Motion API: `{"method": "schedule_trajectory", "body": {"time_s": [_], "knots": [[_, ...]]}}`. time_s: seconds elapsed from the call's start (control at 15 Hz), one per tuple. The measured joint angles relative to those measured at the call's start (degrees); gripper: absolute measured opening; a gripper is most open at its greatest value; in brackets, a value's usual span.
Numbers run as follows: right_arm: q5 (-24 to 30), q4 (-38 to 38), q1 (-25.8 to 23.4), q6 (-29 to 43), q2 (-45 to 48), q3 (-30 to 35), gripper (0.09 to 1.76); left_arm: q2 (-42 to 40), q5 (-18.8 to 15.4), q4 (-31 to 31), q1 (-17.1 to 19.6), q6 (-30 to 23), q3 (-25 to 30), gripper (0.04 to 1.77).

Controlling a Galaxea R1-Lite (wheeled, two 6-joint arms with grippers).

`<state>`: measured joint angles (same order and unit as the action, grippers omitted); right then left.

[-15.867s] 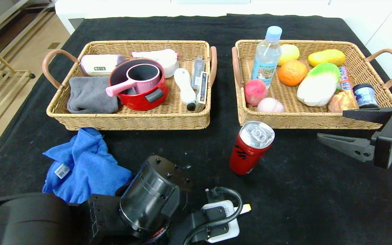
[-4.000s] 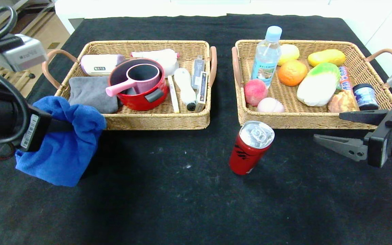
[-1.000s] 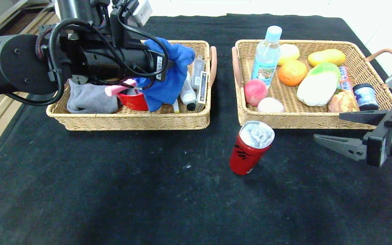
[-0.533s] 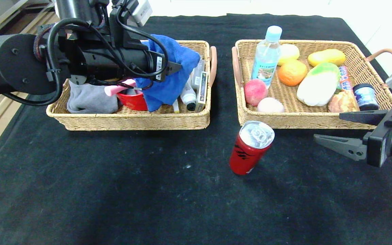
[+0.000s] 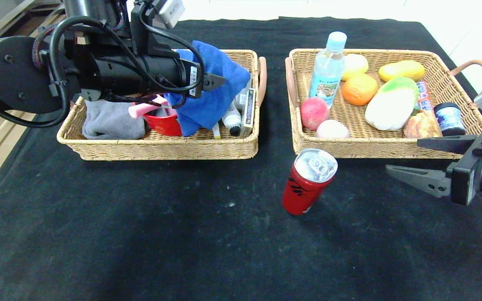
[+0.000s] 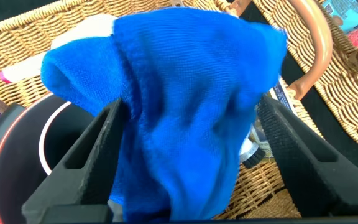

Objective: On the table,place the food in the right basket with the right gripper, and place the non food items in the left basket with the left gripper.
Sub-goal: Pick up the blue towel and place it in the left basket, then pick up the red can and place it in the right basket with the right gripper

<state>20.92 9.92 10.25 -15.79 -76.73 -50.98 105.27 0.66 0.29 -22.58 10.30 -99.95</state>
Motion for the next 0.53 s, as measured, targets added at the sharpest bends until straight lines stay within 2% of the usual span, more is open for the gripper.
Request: {"method": "schedule_trajectory", "body": {"time_s": [0.53], "knots": [[0.0, 0.0, 0.0, 0.0, 0.0, 0.0, 1.71, -1.4, 0.2, 0.6, -0.1, 0.1, 1.0, 1.66]]}}
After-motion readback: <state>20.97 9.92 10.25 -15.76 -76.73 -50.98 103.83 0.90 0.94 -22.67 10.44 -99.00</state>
